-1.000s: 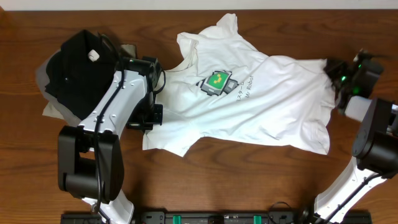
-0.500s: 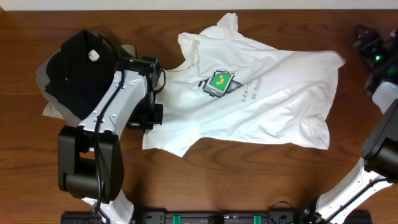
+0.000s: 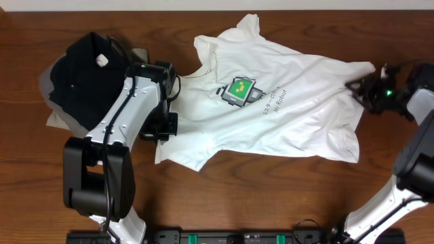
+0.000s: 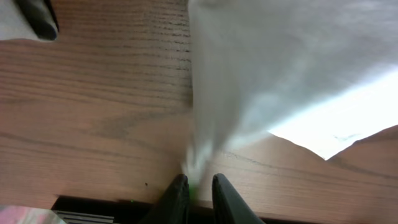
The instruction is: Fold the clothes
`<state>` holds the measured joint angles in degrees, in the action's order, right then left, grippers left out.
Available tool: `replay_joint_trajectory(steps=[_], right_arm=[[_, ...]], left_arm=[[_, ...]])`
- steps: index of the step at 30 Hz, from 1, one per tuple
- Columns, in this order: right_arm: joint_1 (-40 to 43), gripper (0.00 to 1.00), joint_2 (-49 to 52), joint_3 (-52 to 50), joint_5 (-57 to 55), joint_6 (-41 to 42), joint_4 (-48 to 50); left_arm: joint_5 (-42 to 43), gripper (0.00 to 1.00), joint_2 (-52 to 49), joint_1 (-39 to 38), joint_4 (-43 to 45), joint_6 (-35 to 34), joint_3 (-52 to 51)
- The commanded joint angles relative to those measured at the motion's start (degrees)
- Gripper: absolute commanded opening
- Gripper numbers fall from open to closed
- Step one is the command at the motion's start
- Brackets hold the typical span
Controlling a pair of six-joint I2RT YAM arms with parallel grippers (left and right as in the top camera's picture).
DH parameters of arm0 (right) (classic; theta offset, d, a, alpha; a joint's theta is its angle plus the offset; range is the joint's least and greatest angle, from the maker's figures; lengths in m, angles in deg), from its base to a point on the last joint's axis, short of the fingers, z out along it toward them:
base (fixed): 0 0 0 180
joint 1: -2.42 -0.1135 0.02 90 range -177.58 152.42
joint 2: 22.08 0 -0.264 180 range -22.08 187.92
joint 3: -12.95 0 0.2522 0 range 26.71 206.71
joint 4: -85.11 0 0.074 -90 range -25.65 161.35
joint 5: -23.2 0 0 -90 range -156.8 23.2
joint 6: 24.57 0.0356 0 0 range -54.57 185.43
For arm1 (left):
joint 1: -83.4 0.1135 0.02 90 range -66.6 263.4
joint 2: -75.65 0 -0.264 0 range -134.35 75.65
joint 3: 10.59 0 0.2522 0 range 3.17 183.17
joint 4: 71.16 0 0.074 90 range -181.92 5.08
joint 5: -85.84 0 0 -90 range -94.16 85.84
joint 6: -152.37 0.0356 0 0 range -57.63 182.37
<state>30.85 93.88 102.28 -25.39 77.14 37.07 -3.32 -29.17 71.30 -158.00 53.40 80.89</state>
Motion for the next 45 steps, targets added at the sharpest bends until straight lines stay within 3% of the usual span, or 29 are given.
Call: replay_joint_trajectory(steps=[1,10,14,17,24,35,42,45], right_arm=[[0.31,0.58,-8.70,0.59,-10.23,-9.20,-6.78],[-3.26,0.58,-13.18,-1.27,-17.92,-4.48,-20.39],[-4.15,0.53,-13.18,-5.81,-18.53,-2.32,-15.19],[-4.02,0.52,-13.18,-9.86,-18.51,-0.33,-5.55],[-4.04,0.57,-12.37,-17.18,-15.89,1.57,13.73],[-4.90,0.52,-8.44,-17.68,-14.38,1.57,15.76],[-6.45,0.40,-6.08,-17.68,-13.75,2.89,17.57],[-6.47,0.30,-5.90,-17.68,-13.77,3.08,17.94]], left_arm=[[-0.92,0.23,0.15,-0.02,-0.07,0.31,2.58],[-0.90,0.38,4.28,-0.02,1.64,0.09,6.97],[-0.90,0.44,5.70,-0.02,1.62,0.09,6.97],[-0.90,0.48,5.68,-0.02,1.75,0.11,6.93],[-0.90,0.50,5.68,-0.02,2.05,0.11,6.91],[-0.90,0.50,5.68,-0.02,2.05,0.11,6.91],[-0.90,0.50,5.68,-0.02,2.25,0.11,6.91],[-0.90,0.50,5.68,-0.02,2.23,0.11,6.91]])
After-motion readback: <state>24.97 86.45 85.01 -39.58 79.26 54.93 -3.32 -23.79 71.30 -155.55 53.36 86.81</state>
